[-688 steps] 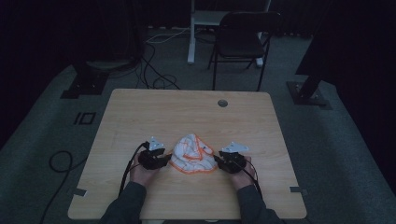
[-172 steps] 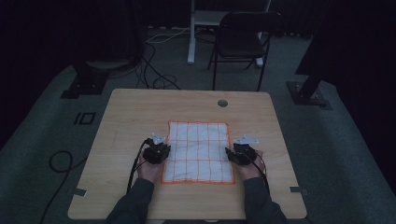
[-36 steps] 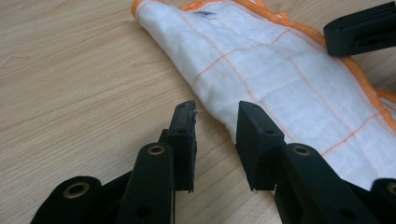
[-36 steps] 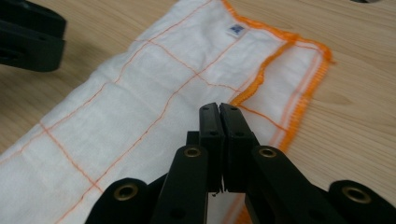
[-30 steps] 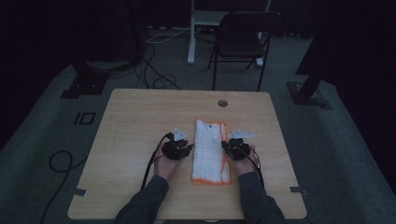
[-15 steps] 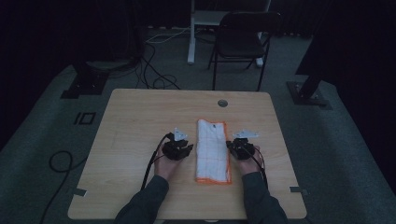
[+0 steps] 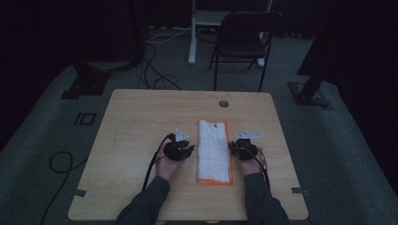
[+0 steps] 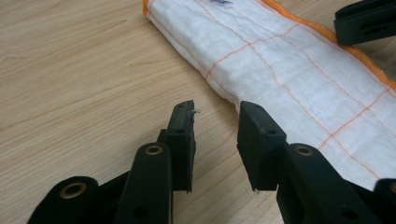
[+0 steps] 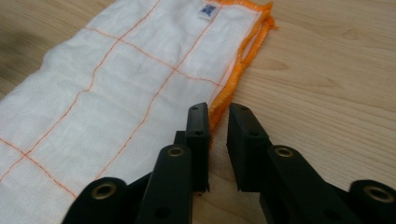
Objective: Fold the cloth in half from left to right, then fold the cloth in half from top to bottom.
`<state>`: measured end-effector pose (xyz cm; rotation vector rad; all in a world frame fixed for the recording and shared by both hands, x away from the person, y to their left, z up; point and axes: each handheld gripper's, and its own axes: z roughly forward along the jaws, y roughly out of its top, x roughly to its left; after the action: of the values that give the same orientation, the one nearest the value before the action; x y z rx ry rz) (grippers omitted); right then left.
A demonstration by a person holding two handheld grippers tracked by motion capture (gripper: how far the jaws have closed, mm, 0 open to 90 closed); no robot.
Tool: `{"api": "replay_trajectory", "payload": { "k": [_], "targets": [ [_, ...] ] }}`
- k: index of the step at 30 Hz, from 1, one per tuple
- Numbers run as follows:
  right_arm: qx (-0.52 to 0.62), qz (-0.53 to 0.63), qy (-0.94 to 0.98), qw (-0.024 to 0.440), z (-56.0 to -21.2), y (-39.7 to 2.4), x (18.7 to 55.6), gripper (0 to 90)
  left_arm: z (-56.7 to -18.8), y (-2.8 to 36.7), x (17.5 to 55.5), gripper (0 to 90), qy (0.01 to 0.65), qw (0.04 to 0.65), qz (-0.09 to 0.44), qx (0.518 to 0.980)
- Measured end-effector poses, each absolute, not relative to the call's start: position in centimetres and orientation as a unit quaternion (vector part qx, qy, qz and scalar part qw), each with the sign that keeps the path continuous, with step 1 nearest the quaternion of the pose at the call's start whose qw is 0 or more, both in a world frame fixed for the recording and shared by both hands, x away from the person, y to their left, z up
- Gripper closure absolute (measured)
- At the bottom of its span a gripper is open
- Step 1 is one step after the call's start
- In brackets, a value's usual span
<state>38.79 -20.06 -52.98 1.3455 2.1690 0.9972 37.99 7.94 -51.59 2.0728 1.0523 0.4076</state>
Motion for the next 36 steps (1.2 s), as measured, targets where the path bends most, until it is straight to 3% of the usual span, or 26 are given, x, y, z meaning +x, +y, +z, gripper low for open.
{"api": "replay_trajectory", "payload": {
  "k": [36],
  "targets": [
    [0.482,0.366,0.767,0.213,-52.5,-19.9,38.8,66.7,-51.4,8.0,39.1,64.7,0.419,0.384,0.165,0.806]
  ]
}}
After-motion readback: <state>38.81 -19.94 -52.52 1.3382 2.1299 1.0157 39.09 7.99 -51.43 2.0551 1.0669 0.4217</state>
